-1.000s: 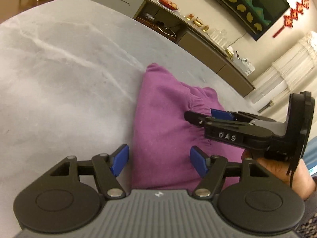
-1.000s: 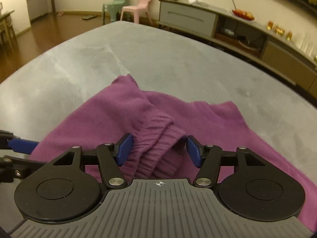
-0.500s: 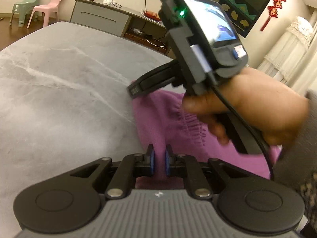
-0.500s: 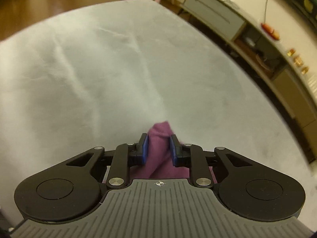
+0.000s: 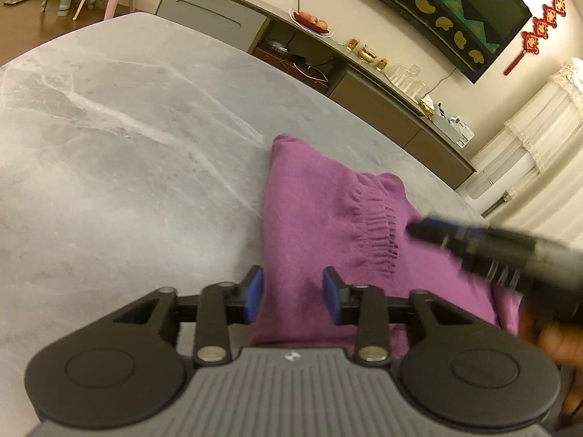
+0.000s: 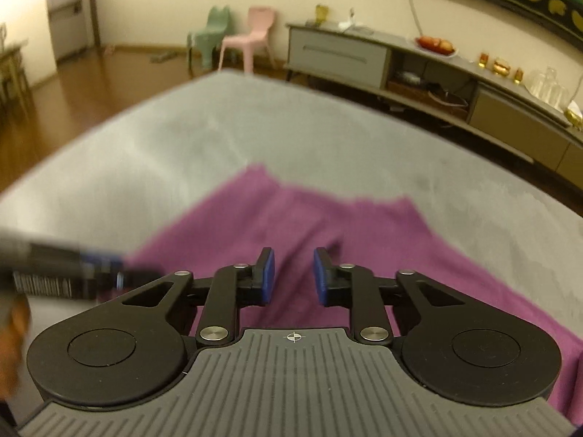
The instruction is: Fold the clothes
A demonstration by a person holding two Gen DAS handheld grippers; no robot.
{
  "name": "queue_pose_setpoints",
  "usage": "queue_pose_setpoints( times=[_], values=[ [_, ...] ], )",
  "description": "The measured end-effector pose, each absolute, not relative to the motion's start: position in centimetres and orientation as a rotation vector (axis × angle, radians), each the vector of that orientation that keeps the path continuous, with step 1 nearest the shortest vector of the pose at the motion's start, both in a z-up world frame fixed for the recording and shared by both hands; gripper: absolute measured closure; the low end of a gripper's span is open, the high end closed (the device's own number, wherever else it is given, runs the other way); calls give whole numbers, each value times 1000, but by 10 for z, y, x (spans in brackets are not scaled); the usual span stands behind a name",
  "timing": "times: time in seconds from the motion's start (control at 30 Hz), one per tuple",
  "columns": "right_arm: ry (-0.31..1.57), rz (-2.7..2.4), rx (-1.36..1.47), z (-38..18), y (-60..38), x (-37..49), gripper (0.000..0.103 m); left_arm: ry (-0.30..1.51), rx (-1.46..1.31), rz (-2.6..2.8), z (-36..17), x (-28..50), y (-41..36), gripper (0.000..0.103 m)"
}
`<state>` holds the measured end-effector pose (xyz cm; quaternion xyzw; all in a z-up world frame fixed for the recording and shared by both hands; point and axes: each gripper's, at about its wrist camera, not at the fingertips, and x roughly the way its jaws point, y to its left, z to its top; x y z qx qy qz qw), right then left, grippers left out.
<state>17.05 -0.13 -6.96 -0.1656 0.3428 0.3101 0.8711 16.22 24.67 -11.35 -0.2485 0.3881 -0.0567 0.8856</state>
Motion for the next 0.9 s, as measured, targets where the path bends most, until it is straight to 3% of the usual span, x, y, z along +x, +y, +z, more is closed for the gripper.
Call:
queue_pose_setpoints(
  times=[0.07, 0.13, 0.17, 0.4, 0.6, 0.77, 0.9],
  values=[
    [752, 619, -400, -90, 5, 167, 91, 809, -518, -133, -117, 163, 243, 70],
    [738, 622, -418, -109, 7, 173, 95, 797, -509, -139, -117, 162, 240, 88],
    [719, 620, -429, -111, 8, 171, 95, 781, -497, -135, -115, 160, 238, 92],
    [833, 682, -190, -109, -25, 188, 95, 640, -386, -117, -81, 144, 211, 93],
    [874, 727, -84, -112, -34, 198, 95, 467, -2, -192, -51, 124, 124, 94],
    [1006, 687, 246, -111, -110, 222, 92, 416, 233, -215, -55, 119, 60, 93],
    [979, 600, 286, -94, -186, 219, 87, 428, 357, -283, -71, 119, 16, 93]
  ],
)
